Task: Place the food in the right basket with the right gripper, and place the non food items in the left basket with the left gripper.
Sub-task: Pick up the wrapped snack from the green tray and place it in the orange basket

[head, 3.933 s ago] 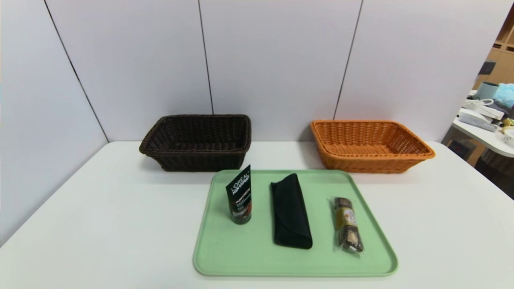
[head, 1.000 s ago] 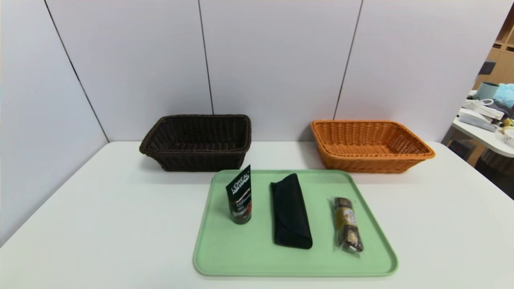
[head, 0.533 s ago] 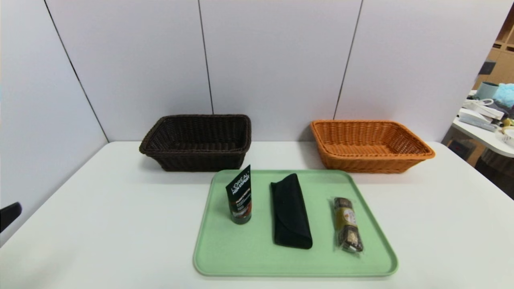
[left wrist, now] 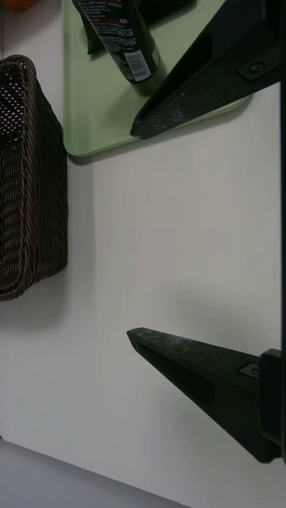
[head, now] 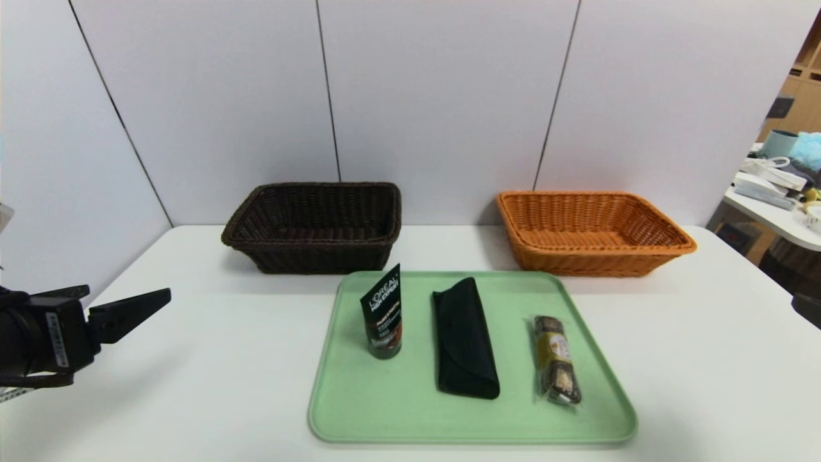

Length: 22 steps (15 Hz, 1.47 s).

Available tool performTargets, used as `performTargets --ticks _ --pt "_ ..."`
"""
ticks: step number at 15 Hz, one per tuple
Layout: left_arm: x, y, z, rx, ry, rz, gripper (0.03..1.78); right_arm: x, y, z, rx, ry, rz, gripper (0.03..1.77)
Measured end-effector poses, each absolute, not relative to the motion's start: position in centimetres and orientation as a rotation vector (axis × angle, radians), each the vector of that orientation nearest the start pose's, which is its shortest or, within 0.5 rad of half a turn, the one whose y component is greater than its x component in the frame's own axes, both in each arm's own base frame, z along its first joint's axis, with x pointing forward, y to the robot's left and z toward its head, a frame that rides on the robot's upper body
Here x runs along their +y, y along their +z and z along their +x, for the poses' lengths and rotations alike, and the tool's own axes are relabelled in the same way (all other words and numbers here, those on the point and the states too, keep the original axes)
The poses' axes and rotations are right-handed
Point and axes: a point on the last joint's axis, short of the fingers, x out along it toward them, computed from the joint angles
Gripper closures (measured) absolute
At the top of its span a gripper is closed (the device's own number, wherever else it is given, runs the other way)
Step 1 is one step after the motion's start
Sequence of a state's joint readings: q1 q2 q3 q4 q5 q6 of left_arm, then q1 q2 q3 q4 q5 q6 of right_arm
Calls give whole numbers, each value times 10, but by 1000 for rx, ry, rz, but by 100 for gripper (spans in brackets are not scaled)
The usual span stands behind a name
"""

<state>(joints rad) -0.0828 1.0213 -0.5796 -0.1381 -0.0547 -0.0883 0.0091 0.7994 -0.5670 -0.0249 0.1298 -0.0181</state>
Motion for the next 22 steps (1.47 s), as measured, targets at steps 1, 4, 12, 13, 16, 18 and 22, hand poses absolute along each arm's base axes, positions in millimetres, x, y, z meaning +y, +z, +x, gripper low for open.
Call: performTargets --ticks 1,4,12,13,16,18,22 --pt "-15 213 133 334 -135 -81 12 5 225 82 224 151 2 10" --pt "-22 205 137 374 -151 -66 12 7 220 90 276 170 11 10" --pt "-31 197 135 407 -168 -51 12 23 210 115 392 163 51 10" --pt "-31 197 135 407 -169 -51 12 29 210 117 405 166 63 10" --pt "-31 198 135 407 -171 -50 12 51 207 132 450 127 71 10" --pt "-31 196 135 418 -171 -49 12 61 203 144 478 85 60 10" --pt "-31 196 135 422 -171 -48 12 80 197 169 541 59 61 10"
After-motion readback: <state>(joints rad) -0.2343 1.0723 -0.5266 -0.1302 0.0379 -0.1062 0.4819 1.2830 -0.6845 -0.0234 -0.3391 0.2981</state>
